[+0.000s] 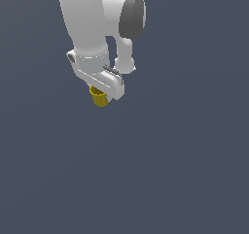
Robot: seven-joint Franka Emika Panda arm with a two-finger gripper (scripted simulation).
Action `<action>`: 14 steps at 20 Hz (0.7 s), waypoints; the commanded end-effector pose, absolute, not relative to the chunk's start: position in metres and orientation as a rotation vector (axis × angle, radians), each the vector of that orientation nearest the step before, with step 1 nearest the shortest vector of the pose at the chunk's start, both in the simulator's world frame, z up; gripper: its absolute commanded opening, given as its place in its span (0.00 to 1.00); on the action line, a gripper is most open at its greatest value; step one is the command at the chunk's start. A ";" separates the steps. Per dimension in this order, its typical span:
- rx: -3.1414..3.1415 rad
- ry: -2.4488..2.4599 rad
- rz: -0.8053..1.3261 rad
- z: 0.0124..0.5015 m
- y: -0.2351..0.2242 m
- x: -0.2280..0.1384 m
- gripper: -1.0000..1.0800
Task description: Pick up the object and move it to a goal position.
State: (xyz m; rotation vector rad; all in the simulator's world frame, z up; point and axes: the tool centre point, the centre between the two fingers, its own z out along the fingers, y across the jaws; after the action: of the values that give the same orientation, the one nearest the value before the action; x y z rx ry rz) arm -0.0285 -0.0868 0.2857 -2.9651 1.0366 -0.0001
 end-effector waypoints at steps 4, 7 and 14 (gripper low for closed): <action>-2.965 1.036 -0.001 0.343 -0.106 -0.024 0.00; -2.966 1.037 0.000 0.372 -0.116 -0.020 0.00; -2.966 1.036 0.000 0.429 -0.135 -0.013 0.00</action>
State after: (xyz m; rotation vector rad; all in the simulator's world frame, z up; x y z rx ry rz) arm -0.0145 -0.1310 0.4171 -2.9660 1.0362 0.0001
